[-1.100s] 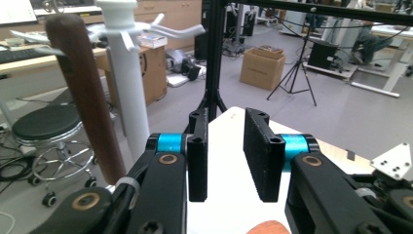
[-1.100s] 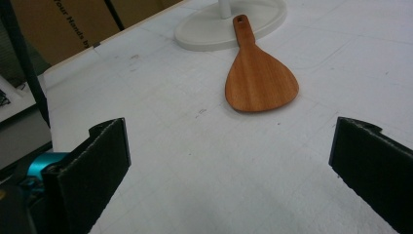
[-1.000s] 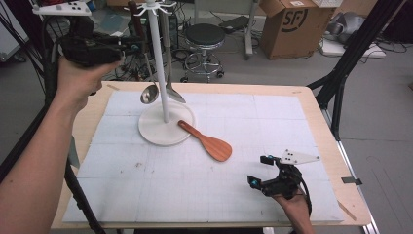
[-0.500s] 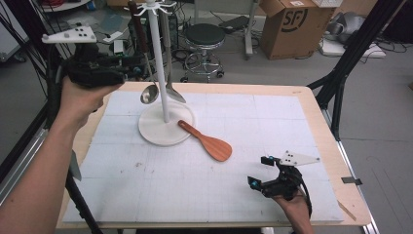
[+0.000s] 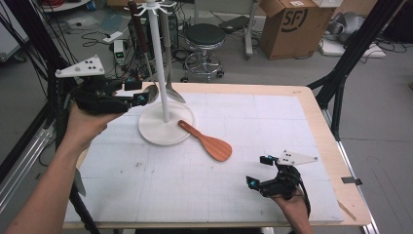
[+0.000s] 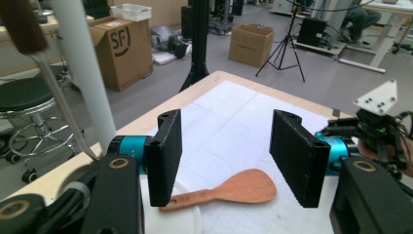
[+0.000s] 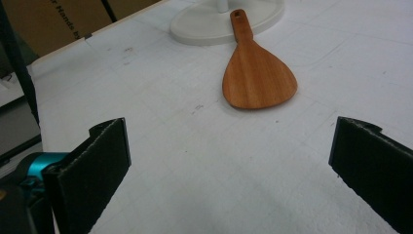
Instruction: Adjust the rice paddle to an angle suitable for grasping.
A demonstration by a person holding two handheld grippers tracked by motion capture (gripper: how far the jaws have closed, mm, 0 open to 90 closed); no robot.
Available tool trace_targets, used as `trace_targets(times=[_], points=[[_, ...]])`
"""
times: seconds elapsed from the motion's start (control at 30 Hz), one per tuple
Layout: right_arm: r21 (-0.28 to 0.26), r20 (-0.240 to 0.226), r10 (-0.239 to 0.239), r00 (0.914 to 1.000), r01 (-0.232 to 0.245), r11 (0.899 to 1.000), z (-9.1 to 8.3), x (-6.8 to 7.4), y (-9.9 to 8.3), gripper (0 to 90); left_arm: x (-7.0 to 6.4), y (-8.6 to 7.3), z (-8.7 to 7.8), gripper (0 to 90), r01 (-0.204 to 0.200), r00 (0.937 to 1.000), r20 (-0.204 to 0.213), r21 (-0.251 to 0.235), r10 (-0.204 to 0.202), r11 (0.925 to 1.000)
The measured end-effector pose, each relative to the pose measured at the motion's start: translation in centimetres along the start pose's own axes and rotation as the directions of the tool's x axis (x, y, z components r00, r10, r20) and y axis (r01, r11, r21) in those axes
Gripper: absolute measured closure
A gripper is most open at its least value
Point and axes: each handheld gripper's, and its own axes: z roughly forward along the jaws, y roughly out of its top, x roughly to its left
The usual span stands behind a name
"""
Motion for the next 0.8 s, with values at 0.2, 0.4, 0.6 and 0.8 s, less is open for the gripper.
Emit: trace_targets(times=[0.2, 0.4, 0.6, 0.8], points=[[0.029, -0.004, 0.001, 1.0000, -0.001, 1.000, 0.5, 0.1, 0.3, 0.5, -0.8, -1.4, -0.1, 40.4, 0.004, 1.0000, -0.001, 0.008, -0.004, 1.0000], [0.040, 0.000, 0.002, 1.0000, -0.002, 0.999, 0.6, 0.0, 0.4, 0.5, -1.3, -3.4, -0.3, 35.5, -0.007, 0.9998, -0.017, 0.041, 0.008, 0.9991], [0.064, 0.006, -0.006, 1.0000, 0.006, 0.998, 1.4, -0.2, 0.9, 0.5, -1.8, -5.3, -0.3, 29.0, -0.007, 0.9992, -0.038, 0.059, 0.010, 0.9982], [0.087, 0.026, -0.008, 0.9996, 0.006, 0.996, 2.5, -0.3, 1.7, 0.5, -2.3, -7.2, -0.1, 20.9, 0.005, 0.9987, -0.052, 0.077, -0.001, 0.9971]])
